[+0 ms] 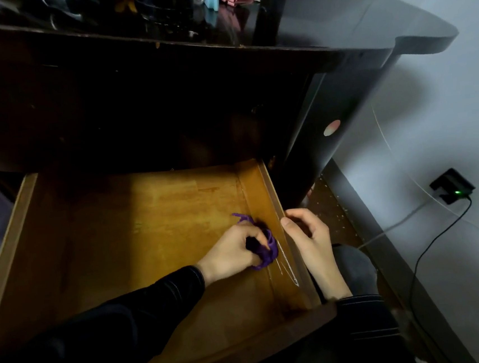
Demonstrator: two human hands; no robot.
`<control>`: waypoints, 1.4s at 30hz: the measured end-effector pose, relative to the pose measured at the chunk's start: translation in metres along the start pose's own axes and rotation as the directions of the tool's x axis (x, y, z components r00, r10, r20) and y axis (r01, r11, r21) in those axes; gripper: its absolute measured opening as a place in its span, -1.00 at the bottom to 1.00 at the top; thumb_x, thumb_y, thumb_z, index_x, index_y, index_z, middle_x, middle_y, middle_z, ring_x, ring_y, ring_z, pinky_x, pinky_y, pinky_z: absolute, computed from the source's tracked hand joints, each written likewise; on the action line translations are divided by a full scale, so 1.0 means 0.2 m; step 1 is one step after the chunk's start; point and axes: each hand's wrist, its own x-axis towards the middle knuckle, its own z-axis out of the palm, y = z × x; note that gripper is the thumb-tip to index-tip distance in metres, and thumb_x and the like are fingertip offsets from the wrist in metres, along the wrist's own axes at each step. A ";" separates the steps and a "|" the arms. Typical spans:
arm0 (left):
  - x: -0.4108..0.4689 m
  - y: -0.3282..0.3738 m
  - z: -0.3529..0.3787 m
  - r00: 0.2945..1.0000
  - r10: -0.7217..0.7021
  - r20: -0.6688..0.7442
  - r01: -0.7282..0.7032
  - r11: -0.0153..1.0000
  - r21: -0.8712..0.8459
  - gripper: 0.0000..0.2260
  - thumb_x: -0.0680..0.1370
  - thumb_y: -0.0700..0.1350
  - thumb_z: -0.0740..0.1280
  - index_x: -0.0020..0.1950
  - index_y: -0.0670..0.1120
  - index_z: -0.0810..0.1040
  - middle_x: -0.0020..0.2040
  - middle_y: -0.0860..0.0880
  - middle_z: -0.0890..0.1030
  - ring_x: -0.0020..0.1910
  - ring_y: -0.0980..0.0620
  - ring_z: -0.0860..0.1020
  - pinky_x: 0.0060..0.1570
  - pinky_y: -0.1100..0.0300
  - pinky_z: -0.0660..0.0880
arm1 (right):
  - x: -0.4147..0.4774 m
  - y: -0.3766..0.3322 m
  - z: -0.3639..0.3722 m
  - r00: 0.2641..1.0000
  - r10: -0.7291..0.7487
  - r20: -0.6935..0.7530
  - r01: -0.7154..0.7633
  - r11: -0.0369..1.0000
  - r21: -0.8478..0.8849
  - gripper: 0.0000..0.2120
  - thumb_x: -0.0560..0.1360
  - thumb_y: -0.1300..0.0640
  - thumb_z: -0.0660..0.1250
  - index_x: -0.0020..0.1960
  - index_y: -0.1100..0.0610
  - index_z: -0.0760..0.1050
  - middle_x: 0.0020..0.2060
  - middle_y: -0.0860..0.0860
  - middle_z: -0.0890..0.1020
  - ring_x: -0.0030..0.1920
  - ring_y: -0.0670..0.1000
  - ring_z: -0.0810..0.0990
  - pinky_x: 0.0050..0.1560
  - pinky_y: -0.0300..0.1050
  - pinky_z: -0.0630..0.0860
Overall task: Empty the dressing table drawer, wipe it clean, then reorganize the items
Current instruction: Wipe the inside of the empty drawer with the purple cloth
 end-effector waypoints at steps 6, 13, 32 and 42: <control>0.00 0.03 0.02 0.979 0.052 -0.197 -0.092 0.975 -0.204 -0.69 0.32 -0.37 0.48 -0.16 0.04 0.66 0.02 -0.03 0.54 -0.03 0.14 0.54 0.05 0.40 0.41 | 0.01 0.00 0.01 1.000 -0.014 -0.001 0.014 1.000 -0.002 -0.88 0.60 0.05 0.32 0.09 -0.09 0.60 -0.02 -0.17 0.68 0.07 -0.15 0.62 0.11 -0.21 0.52; -0.02 -0.03 0.06 1.000 -0.024 -0.007 0.025 0.998 0.063 -0.71 0.33 -0.43 0.46 -0.12 -0.06 0.67 -0.02 0.02 0.55 -0.06 0.09 0.53 -0.03 0.43 0.40 | 0.00 -0.02 0.01 1.000 0.019 0.011 -0.020 0.994 0.103 -0.80 0.61 -0.02 0.21 -0.01 -0.11 0.62 -0.10 0.00 0.69 -0.06 0.01 0.67 -0.08 -0.22 0.59; -0.04 0.06 0.07 0.957 0.049 -0.287 -0.087 0.989 -0.121 -0.65 0.35 -0.40 0.45 -0.13 0.07 0.62 0.02 0.01 0.52 0.02 0.12 0.52 0.08 0.44 0.34 | 0.00 -0.03 0.03 0.999 0.034 0.012 -0.035 0.994 0.106 -0.72 0.60 -0.04 0.14 0.03 0.02 0.60 -0.11 -0.05 0.69 -0.07 -0.08 0.65 -0.08 -0.33 0.53; -0.09 0.05 0.09 0.982 0.068 -0.179 -0.090 0.989 -0.121 -0.68 0.34 -0.41 0.43 -0.13 0.02 0.67 0.02 0.00 0.53 0.02 0.08 0.55 0.13 0.29 0.44 | 0.00 -0.05 0.03 0.999 0.031 0.008 -0.032 0.995 0.091 -0.73 0.60 -0.07 0.13 -0.06 -0.20 0.61 -0.12 -0.07 0.69 -0.08 -0.10 0.66 -0.11 -0.33 0.55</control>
